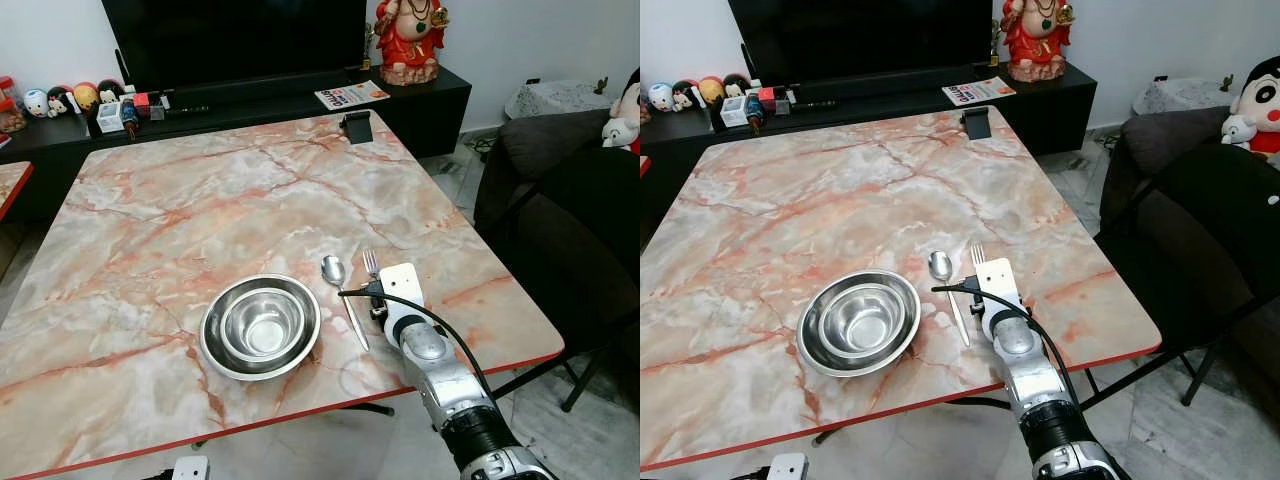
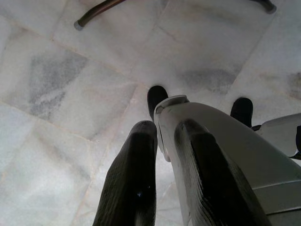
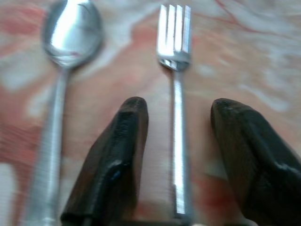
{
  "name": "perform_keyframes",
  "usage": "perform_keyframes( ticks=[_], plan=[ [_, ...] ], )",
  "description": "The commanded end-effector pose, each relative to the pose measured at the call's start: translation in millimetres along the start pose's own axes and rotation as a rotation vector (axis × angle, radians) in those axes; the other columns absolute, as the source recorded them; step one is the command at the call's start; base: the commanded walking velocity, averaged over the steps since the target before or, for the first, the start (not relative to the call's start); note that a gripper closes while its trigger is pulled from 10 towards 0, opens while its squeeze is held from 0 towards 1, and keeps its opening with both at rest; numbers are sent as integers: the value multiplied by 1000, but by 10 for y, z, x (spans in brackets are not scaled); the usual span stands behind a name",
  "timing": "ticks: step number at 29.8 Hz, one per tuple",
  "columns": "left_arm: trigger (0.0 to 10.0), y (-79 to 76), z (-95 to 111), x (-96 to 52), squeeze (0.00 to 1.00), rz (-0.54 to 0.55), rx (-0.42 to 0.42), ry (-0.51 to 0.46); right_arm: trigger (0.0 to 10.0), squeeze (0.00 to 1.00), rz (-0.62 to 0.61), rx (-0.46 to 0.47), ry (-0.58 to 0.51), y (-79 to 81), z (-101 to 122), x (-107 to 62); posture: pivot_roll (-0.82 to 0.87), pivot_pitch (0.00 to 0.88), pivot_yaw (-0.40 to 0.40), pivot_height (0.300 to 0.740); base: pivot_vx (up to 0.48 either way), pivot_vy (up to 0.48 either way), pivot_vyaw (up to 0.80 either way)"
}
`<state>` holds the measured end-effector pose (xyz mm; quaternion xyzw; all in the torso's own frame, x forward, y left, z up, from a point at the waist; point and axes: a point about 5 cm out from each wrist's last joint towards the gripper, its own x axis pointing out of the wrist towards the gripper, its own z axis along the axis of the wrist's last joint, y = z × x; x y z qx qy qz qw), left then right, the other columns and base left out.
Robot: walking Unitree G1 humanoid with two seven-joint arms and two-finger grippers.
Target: Setting the table
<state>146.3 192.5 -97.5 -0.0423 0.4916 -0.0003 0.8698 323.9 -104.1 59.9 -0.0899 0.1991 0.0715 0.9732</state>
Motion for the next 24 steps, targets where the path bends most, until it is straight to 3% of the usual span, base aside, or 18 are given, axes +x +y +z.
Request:
perform_keyframes(
  ticks=[1,4,5,12,13,16,17,24],
  plan=[
    [10000,19,-11,-3,0,10,-2,11,10000,1000,10,43,-61,22,107,-1,-37,0,67,740,0,0,0],
    [10000,17,-7,-1,0,10,-2,10,10000,1000,21,71,-124,34,201,-10,-38,0,67,740,0,0,0],
    [10000,15,-1,0,0,10,-2,9,10000,1000,33,92,-190,46,297,-27,-38,0,66,740,0,0,0],
    [10000,12,8,3,0,10,-1,6,10000,1000,26,121,-247,40,370,-41,-39,0,66,740,0,0,0],
    [10000,12,26,5,0,15,1,-3,10000,1000,3,148,-312,9,455,-66,-41,0,67,740,0,0,0],
    [10000,21,47,6,0,26,-1,-16,10000,1000,9,149,-361,7,517,-86,-45,0,67,740,0,0,0],
    [10000,48,87,5,0,50,2,-40,10000,0,30,44,-436,46,598,-122,-50,0,68,740,0,0,0],
    [10000,64,104,8,0,68,-7,-40,10000,0,39,101,-516,50,704,-174,-54,0,60,740,0,0,0]
  ],
)
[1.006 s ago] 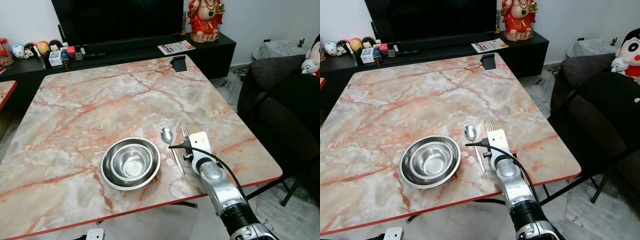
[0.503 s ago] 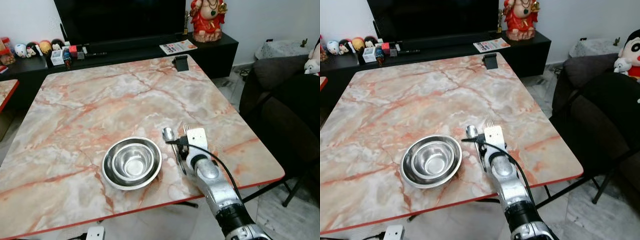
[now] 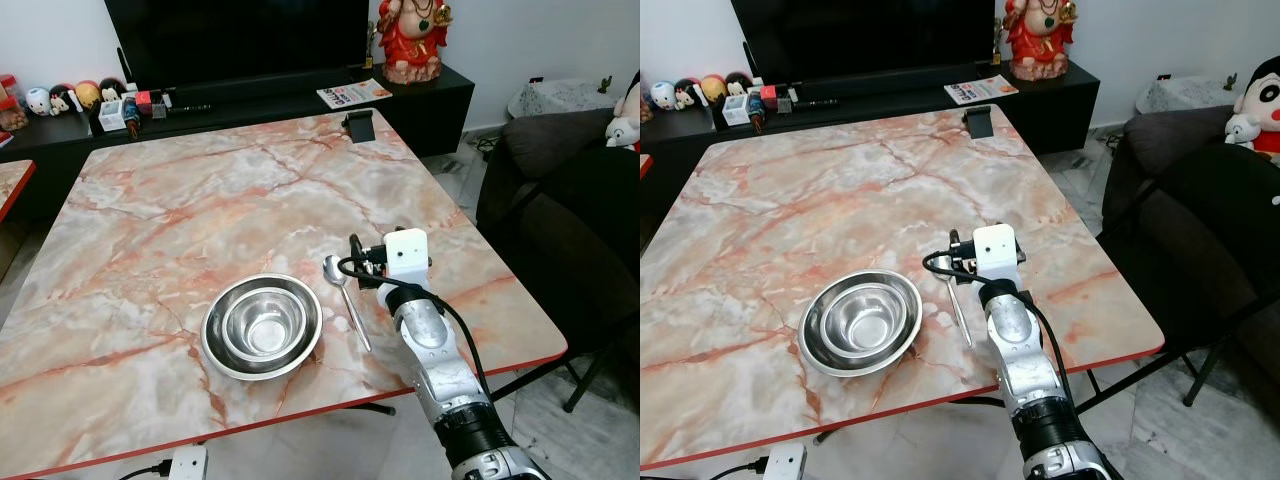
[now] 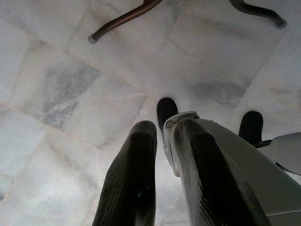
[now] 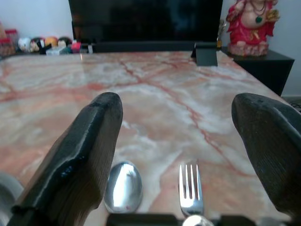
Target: Setting the table
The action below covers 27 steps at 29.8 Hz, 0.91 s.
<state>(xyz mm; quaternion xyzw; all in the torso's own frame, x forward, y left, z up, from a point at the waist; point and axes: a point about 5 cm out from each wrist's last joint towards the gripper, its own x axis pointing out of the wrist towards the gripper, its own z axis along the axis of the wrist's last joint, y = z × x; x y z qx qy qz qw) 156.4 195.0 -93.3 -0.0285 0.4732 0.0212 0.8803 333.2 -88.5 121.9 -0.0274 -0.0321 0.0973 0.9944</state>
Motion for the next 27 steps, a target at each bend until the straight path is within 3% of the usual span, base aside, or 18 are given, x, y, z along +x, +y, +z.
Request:
perform_keyframes(
  ticks=[1,9,13,18,27],
  plan=[
    [10000,48,-9,-6,0,21,-12,8,10000,0,6,24,-45,12,85,12,-52,0,58,740,0,0,0],
    [10000,58,-49,-15,0,40,-21,13,10000,0,33,37,-77,42,115,27,-37,0,38,740,0,369,0],
    [10000,70,-65,-20,0,52,-32,15,10000,0,50,-1,-86,60,124,39,-32,0,32,740,0,418,0],
    [10000,68,-60,-18,0,53,-31,14,10000,0,51,14,-119,58,172,46,-31,0,29,740,0,418,581],
    [10000,92,-26,-14,0,56,-19,10,10000,0,71,41,-155,106,237,63,-32,0,43,740,0,416,0]
  ],
)
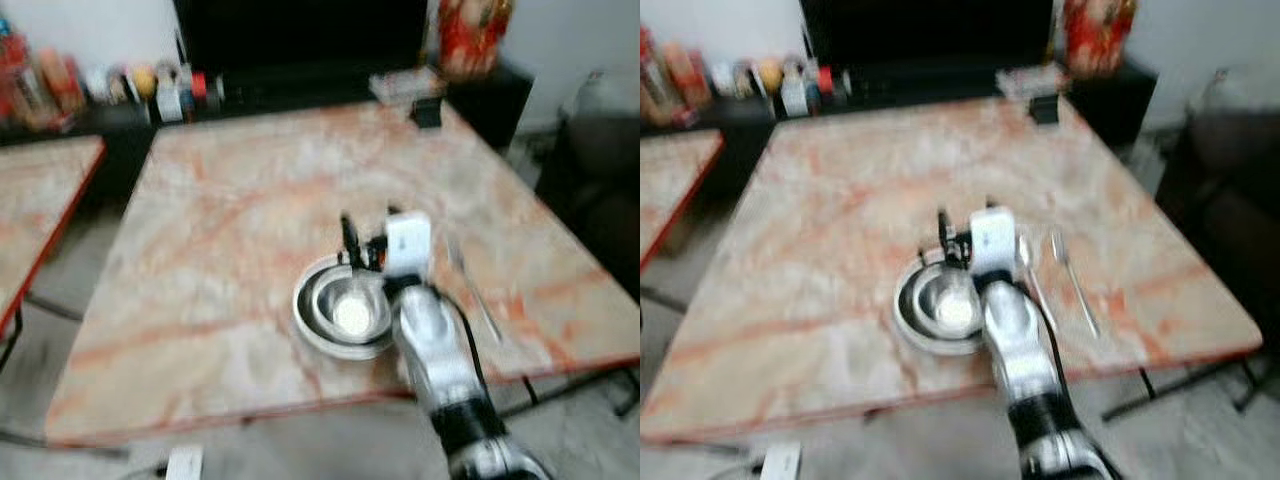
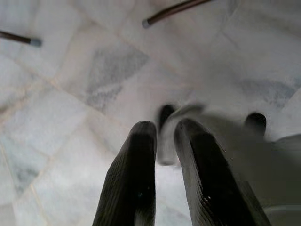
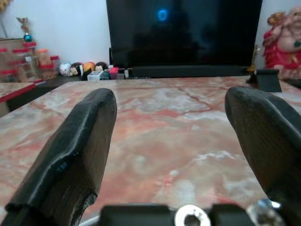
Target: Setting the table
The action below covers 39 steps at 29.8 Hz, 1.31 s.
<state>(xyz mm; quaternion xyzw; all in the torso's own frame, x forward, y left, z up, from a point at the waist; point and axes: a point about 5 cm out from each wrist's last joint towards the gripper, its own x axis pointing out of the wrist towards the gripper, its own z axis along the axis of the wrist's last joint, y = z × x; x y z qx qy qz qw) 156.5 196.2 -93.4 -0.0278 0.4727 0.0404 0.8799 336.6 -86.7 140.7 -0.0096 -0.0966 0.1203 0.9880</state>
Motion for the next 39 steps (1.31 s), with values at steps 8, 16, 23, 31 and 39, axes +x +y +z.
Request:
perform_keyframes(
  ticks=[8,16,23,31,39],
  plan=[
    [10000,92,-25,-15,0,21,15,12,10000,0,14,34,-7,85,-26,-42,-42,0,48,740,0,410,0],
    [10000,81,-31,-15,0,21,15,11,10000,0,23,36,-20,87,-6,-51,-36,0,40,740,0,407,0],
    [10000,90,-49,-20,0,23,14,15,10000,0,47,24,-13,127,-40,-76,-28,0,38,740,0,403,0],
    [10000,107,-56,-23,0,32,8,16,10000,0,85,1,-18,169,-58,-98,-15,0,25,740,0,402,700],
    [10000,113,-50,-23,0,34,5,13,10000,0,56,14,13,101,-147,-192,-11,0,23,740,0,395,518]
  ],
)
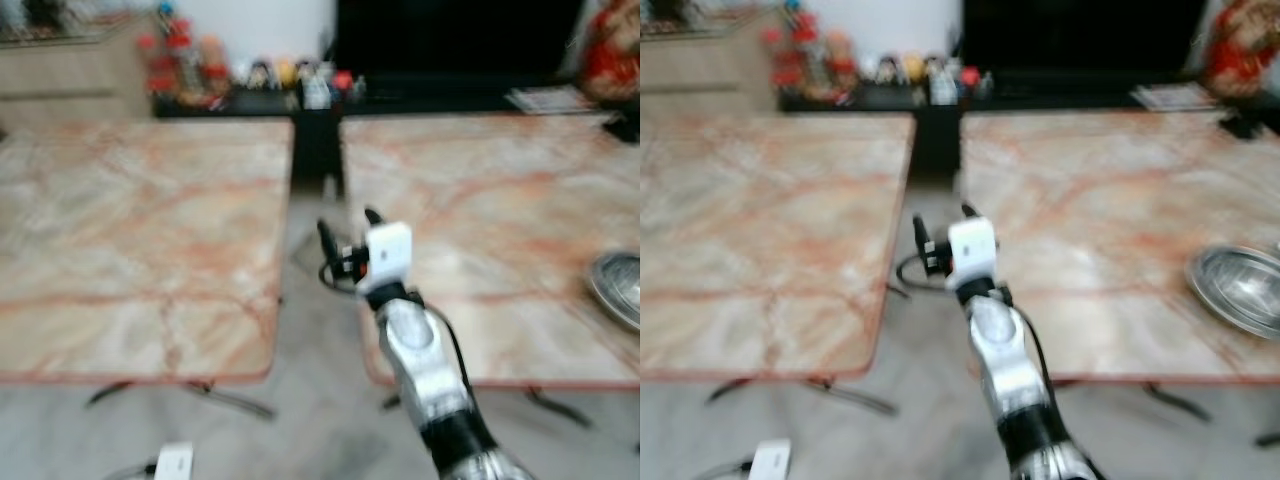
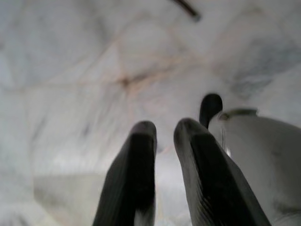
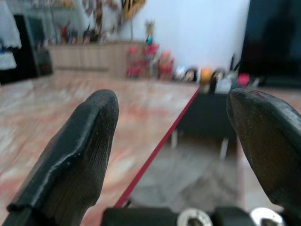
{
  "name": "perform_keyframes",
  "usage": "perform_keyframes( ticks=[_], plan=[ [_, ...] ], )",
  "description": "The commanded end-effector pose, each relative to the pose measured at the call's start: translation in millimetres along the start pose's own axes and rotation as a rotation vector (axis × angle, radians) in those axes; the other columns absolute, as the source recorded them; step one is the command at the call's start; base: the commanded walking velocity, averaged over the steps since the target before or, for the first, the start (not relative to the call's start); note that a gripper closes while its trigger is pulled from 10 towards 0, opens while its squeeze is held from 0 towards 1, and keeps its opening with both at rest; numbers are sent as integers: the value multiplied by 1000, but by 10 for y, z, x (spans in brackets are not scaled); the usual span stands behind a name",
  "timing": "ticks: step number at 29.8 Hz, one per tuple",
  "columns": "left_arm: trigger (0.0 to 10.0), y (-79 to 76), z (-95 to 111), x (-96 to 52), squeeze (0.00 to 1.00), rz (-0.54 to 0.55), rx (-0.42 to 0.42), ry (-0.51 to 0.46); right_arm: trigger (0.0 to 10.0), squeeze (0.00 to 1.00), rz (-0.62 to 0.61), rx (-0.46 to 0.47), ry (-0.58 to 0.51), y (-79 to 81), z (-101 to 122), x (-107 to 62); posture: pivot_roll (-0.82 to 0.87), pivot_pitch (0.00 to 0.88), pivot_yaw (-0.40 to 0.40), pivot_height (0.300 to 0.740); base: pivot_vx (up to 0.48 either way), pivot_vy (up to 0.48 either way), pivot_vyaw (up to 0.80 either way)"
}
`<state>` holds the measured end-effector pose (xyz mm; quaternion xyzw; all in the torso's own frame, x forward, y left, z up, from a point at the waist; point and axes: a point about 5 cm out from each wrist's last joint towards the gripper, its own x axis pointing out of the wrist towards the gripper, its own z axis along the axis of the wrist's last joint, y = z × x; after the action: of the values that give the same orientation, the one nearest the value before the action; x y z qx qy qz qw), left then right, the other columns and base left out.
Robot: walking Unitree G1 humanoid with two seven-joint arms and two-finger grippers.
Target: Setting the table
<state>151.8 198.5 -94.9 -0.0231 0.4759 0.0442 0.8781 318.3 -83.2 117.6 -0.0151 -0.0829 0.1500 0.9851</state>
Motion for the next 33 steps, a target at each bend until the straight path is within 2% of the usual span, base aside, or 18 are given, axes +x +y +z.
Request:
perform_keyframes(
  ticks=[1,8,16,27,33],
  plan=[
    [10000,86,-6,-10,0,23,1,6,10000,0,-8,20,-10,6,32,7,-11,0,24,740,0,390,0],
    [10000,125,6,-13,0,30,-2,3,10000,0,-74,-4,63,-167,-183,-182,-14,0,28,740,0,378,0],
    [10000,138,-3,-16,0,37,-14,3,10000,0,-91,-18,38,-199,-105,-158,-15,0,29,740,0,368,0],
    [10000,164,-61,-34,0,53,-42,7,10000,0,-108,-23,38,-239,-113,-184,1,0,22,740,0,358,0],
    [10000,171,-88,-41,0,57,-47,13,10000,0,-114,-65,38,-273,-147,-240,-2,0,26,740,0,347,0]
  ],
)
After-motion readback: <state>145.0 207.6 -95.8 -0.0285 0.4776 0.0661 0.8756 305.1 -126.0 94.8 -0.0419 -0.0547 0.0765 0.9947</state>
